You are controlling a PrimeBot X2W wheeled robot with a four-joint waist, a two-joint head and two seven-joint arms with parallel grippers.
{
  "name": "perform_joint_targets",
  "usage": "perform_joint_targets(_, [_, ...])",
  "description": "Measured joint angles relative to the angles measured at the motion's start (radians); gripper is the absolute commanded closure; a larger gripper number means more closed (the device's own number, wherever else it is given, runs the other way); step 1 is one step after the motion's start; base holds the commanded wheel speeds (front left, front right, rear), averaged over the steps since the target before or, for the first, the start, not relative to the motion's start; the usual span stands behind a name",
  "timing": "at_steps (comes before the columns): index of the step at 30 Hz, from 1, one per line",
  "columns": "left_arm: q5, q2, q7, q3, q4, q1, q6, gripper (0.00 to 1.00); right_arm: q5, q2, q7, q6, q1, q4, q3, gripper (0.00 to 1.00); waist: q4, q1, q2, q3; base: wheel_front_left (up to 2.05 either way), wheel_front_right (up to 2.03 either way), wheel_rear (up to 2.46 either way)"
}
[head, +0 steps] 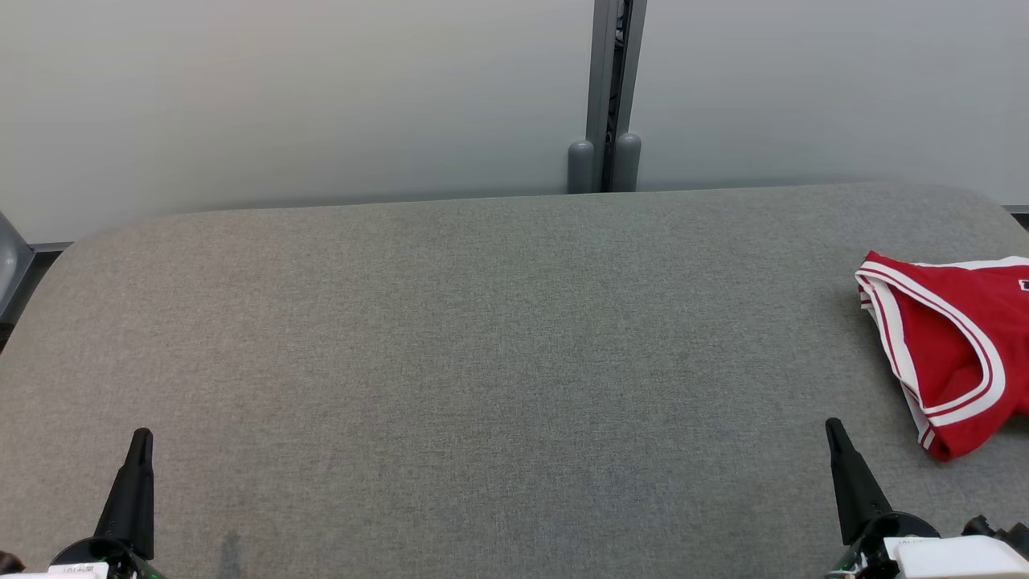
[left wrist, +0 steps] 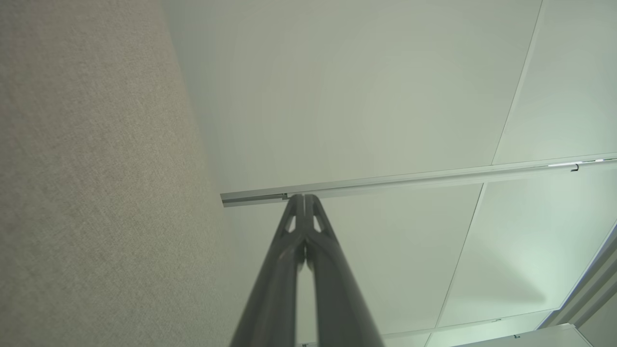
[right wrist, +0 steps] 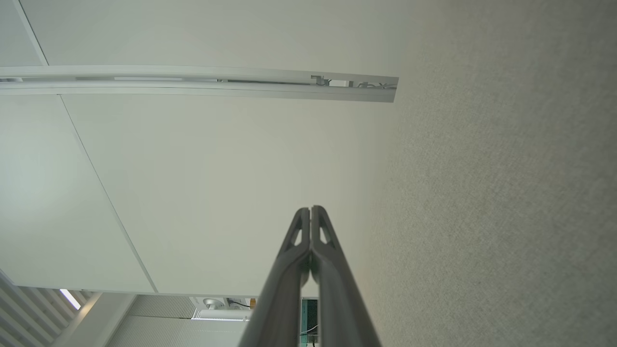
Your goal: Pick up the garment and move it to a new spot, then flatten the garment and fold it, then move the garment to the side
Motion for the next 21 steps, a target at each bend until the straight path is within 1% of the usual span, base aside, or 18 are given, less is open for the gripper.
perform_joint_targets(21, [0.000, 0.000, 0.000, 0.000, 0.000, 0.000, 0.000, 1.00, 0.000, 0.000, 0.000, 0.000, 0.000, 0.000, -0.001, 1.00, 0.000, 0.0000, 0.0000, 0.000, 0.00, 0.00, 0.00])
